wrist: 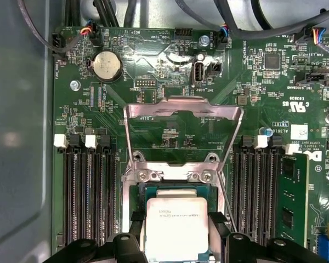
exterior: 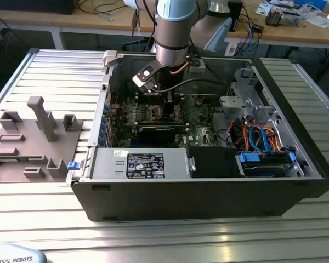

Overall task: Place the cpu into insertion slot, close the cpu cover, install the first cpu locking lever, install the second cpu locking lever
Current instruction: 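Place the cpu into insertion slot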

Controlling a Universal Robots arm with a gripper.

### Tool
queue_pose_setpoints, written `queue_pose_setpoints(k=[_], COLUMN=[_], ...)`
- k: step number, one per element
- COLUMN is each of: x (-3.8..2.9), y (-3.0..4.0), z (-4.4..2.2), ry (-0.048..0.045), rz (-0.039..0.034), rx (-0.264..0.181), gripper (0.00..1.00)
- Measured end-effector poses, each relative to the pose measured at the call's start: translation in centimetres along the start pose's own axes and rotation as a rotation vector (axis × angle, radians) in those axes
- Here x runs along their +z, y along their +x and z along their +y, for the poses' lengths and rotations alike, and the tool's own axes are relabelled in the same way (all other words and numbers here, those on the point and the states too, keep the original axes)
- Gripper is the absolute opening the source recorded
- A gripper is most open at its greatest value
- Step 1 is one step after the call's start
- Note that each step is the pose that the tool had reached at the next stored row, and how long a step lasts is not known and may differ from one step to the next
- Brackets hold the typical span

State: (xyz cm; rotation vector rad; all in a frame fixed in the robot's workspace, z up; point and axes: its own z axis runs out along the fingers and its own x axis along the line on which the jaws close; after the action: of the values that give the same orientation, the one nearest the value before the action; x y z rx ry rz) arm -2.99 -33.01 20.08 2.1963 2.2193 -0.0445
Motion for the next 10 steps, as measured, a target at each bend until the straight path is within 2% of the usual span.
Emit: queue_pose_setpoints(k=[10], x=[0.15], y=[0.09], z=[-0.1], ry=[0.0001], rz=[0.0], rx=[0.005], gripper=[0.54])
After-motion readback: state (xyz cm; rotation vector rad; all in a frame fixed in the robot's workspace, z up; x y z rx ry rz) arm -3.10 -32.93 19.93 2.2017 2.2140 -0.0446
